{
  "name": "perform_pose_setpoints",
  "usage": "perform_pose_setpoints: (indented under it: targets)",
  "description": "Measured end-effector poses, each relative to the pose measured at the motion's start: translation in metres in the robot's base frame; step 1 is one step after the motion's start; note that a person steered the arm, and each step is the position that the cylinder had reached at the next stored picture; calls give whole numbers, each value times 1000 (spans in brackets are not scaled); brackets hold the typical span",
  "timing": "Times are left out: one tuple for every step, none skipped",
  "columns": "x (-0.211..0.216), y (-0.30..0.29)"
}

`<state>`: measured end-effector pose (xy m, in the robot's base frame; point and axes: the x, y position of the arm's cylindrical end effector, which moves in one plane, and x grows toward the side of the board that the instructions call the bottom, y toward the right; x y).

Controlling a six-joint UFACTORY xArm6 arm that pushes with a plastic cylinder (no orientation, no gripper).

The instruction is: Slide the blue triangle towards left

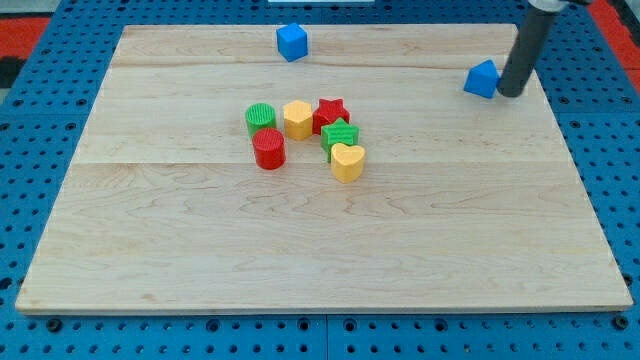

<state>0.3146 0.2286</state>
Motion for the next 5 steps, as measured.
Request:
perform_pose_setpoints:
  targets:
    - [-7, -55]
    - [-14, -98]
    - [-23, -108]
    - [-23, -105]
    - [-34, -56]
